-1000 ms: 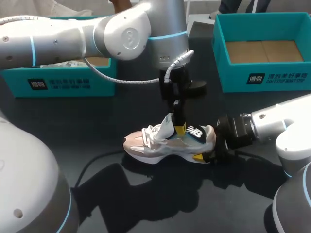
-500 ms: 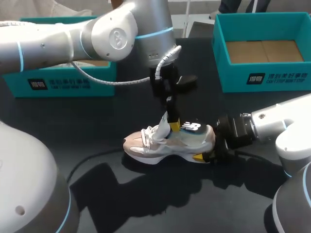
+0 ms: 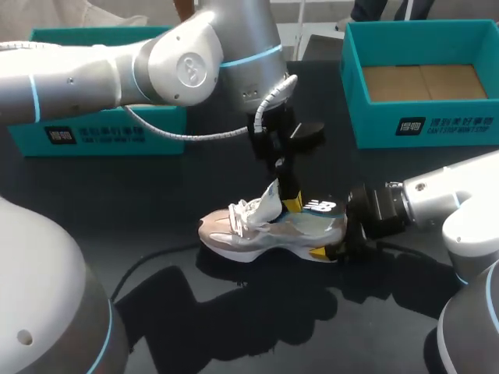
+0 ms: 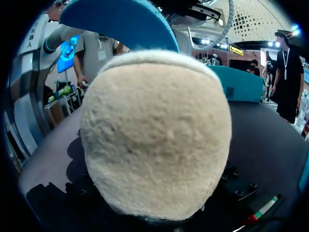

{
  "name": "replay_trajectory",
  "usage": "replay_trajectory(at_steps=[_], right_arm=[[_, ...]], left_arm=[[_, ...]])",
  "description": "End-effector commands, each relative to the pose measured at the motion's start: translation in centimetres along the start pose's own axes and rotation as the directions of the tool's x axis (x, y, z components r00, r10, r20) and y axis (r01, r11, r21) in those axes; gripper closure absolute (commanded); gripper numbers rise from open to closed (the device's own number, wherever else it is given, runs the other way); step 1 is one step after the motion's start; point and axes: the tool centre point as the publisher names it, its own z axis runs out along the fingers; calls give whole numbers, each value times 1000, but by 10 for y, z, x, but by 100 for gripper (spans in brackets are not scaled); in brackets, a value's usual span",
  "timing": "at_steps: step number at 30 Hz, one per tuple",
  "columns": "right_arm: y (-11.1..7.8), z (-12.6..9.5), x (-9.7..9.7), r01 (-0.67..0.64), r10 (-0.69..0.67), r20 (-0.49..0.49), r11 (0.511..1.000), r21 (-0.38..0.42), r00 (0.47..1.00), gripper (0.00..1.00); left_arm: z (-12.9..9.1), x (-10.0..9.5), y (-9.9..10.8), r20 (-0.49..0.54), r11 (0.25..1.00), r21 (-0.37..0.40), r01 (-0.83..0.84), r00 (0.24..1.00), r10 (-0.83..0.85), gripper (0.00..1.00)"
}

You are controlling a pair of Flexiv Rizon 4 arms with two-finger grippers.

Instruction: Take the shoe out of the shoebox, open the shoe tongue, remove and reinsert the insole, then place the shoe into the shoebox

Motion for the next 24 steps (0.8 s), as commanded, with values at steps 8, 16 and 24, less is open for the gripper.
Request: replay_trajectory(at_steps=[8,16,24], right_arm=[[1,1,0,0,0,1,1000,3,1000,100],[1,1,0,0,0,1,1000,3,1000,100],[1,1,0,0,0,1,1000,3,1000,100]], left_arm=[[6,13,-12,109,998,21,-55,993,52,69],[1,21,-15,331,997,13,-78,941,69,16],[1,15,-12,434,996,-12,-86,897,83,13]])
